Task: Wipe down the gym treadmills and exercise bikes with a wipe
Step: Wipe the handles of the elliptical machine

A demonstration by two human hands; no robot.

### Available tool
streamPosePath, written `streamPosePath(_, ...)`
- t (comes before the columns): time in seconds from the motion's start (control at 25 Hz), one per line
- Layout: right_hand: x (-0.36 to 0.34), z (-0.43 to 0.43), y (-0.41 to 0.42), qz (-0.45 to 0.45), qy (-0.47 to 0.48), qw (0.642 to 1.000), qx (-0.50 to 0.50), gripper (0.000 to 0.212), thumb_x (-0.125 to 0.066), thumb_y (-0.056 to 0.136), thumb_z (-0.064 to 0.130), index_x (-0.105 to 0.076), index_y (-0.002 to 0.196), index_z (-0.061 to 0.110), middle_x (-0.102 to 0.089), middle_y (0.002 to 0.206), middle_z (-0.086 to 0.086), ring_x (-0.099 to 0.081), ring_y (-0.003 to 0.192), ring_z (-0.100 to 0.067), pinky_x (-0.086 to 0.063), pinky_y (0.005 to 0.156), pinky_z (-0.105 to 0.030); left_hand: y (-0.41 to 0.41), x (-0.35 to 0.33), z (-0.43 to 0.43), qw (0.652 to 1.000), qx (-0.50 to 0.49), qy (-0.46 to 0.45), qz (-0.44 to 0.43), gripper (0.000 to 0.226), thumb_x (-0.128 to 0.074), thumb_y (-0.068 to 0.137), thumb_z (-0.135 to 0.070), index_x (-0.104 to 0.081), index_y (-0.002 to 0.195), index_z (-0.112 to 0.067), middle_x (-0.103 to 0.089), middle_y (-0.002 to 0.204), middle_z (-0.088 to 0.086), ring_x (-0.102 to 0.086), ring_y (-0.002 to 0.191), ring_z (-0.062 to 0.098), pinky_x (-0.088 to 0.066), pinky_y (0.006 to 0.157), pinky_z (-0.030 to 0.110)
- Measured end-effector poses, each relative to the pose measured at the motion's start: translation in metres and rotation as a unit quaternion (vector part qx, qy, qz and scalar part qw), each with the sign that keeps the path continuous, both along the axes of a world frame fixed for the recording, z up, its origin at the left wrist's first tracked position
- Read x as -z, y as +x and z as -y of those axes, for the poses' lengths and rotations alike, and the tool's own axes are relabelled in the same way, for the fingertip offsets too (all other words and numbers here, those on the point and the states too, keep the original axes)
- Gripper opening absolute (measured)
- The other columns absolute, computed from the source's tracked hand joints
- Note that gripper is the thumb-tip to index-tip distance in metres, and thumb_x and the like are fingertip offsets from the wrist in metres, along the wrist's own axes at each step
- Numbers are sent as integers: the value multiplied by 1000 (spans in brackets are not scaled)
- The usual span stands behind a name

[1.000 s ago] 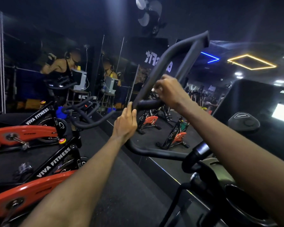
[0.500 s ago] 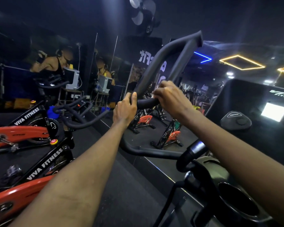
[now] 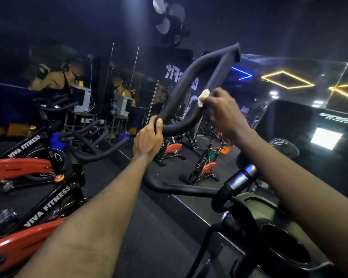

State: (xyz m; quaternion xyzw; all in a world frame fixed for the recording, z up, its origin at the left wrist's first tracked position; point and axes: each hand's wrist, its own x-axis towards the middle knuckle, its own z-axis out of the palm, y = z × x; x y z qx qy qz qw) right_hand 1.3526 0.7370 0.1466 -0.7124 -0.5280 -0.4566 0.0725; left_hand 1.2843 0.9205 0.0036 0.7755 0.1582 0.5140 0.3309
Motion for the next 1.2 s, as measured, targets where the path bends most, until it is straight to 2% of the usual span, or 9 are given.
streamPosePath(0.12,-2,-1,5,-26,63,998,0,21,-59,92,2,-71,108,4,-55,95,-13,-56,89,-28,-44,78,-26,4,1,-2,1000,-3,7,3,40,-25,107,-39,-46,133,-18,-67,105,12,-65,97,33,-38,70,31)
streamPosePath(0.2,11,0,1,-24,31,999,-25,17,-58,96,8,-70,106,4,-55,95,-11,-55,86,-24,-40,77,-21,7,4,-4,1000,-10,17,4,45,-25,106,-43,-43,138,-18,-67,111,14,-65,101,35,-42,74,35)
streamPosePath(0.36,-3,7,6,-1,-24,999,-31,18,-58,94,7,-73,105,7,-58,95,-11,-58,84,-26,-44,75,-28,12,7,-5,999,-20,34,-14,59,-23,103,-53,-25,153,-23,-58,127,12,-62,106,34,-47,87,46)
streamPosePath(0.52,-41,-1,21,-30,113,993,-22,16,-60,89,4,-74,95,8,-57,89,-9,-57,78,-22,-44,72,-29,11,10,-5,997,-40,68,-21,64,-24,99,-58,-11,156,-31,-52,122,11,-63,96,35,-47,76,44)
streamPosePath(0.64,-25,-2,17,-15,75,996,-34,15,-58,90,2,-72,95,5,-52,90,-5,-53,80,-18,-40,74,-22,14,11,-5,992,-27,120,-31,67,-27,97,-61,-4,156,-38,-43,124,9,-62,88,31,-45,63,37)
streamPosePath(0.76,-25,8,18,12,-13,999,-37,19,-56,89,1,-72,99,6,-54,91,-9,-58,81,-28,-47,75,-33,17,9,-7,984,-71,163,-29,61,-25,100,-56,-10,156,-36,-33,139,12,-49,113,29,-49,84,45)
streamPosePath(0.88,-62,8,29,17,31,999,-18,22,-56,83,-3,-72,94,7,-53,87,-8,-59,79,-33,-46,71,-37,15,0,12,967,-56,249,20,58,-23,100,-46,-24,155,-26,-36,146,12,-37,127,25,-35,106,49)
streamPosePath(1.0,-83,3,40,-4,104,995,1,21,-56,87,0,-74,93,8,-58,88,-13,-59,79,-34,-43,70,-35,21,-35,50,969,55,237,29,61,-32,103,-45,-14,157,-24,-52,133,9,-57,109,28,-45,93,49)
streamPosePath(1.2,-69,9,38,15,28,999,-36,20,-56,87,-1,-72,95,9,-49,87,-3,-52,74,-21,-38,68,-25,37,-55,60,977,-19,210,22,64,-37,103,-45,-8,157,-28,-66,101,6,-64,69,27,-45,58,34)
